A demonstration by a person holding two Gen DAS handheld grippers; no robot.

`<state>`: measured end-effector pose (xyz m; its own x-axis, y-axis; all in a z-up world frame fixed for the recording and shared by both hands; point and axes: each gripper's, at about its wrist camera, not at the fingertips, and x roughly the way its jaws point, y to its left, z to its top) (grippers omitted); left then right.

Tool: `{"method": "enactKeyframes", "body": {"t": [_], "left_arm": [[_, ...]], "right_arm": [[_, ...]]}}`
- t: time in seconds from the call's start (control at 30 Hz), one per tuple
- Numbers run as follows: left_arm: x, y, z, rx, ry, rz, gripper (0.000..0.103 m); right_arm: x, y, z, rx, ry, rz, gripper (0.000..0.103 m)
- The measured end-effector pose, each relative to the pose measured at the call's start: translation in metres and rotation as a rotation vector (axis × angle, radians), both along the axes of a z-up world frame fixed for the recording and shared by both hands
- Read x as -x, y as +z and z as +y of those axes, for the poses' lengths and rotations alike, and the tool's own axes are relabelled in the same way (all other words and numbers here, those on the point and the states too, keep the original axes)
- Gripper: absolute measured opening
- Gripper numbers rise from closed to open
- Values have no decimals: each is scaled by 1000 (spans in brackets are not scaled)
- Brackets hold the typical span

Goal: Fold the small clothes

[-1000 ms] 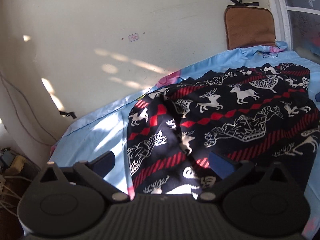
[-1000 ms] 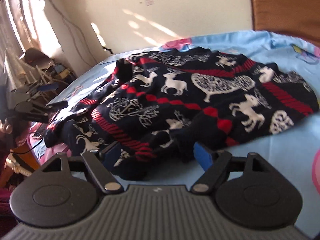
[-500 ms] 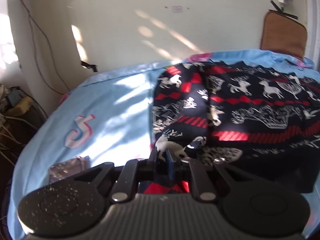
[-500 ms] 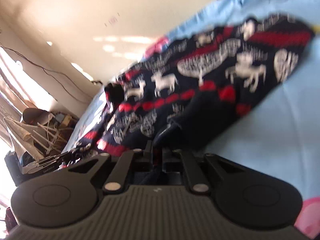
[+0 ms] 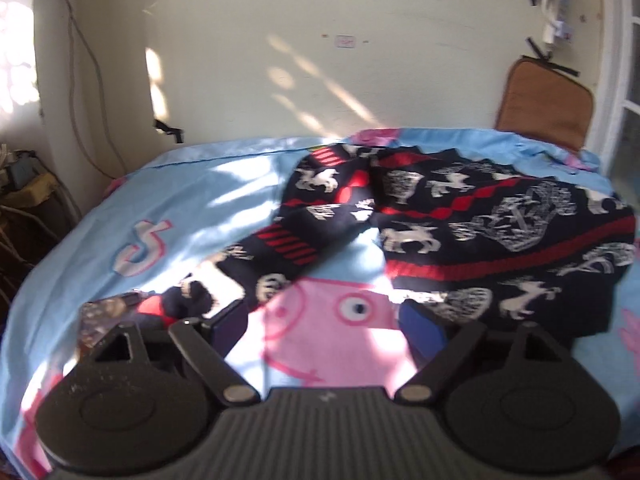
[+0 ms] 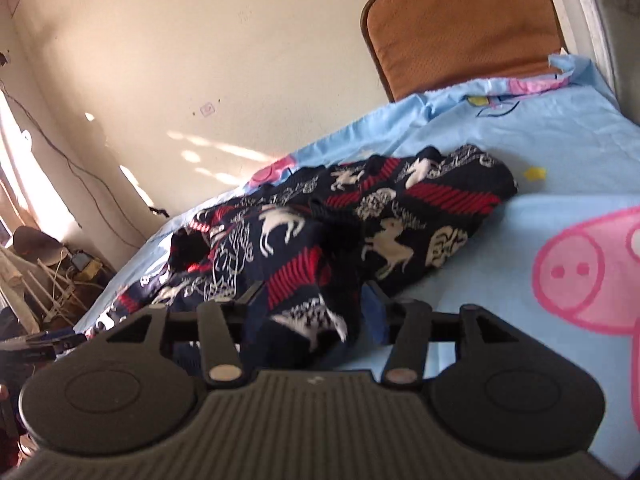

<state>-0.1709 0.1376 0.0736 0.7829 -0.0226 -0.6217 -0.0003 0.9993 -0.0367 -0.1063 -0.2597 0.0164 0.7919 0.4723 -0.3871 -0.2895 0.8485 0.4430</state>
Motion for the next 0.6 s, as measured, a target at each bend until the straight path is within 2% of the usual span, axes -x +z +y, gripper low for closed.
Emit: {"method": "enactKeyframes", "body": {"t": [0.1,0.17,0.23,0.3,0.33,0.37,0.4,0.47,0.5,0.53,0.57,0.6], "left_arm": [[-2,-9,-24,81,-93,32,92],[-8,-21,-34,111,-115,74,92],[-14,-35,-40,139,-103,129,90],[-18,-47,-41,217,-90,181,84],[-15,-52,-41,253,-77,168,85],[-12,-52,-44,264,-74,162,80],[-9,-52,-48,270,-72,152,71],[-6,-54,-52,326,-76,148,48],[-5,-55,-54,342,-63,145,36],[-5,-57,-55,360,-53,148,26],[-5,-58,-55,382,-49,158,11],[-5,-58,-52,410,-46,163,11]], "right_arm": [[4,-18,9,54,6,17,60],[1,-26,17,83,4,6,67],[-5,-30,23,84,15,-1,69],[-16,-36,30,70,27,22,69],[-17,-37,34,64,28,9,70],[-19,-38,40,70,43,2,63],[-19,-38,46,83,59,-1,56],[-18,-37,57,120,56,-18,33],[-17,-36,58,120,59,-22,25],[-17,-33,57,102,66,-10,21],[-17,-28,55,82,70,0,19],[-15,-21,52,64,73,1,19]]}}
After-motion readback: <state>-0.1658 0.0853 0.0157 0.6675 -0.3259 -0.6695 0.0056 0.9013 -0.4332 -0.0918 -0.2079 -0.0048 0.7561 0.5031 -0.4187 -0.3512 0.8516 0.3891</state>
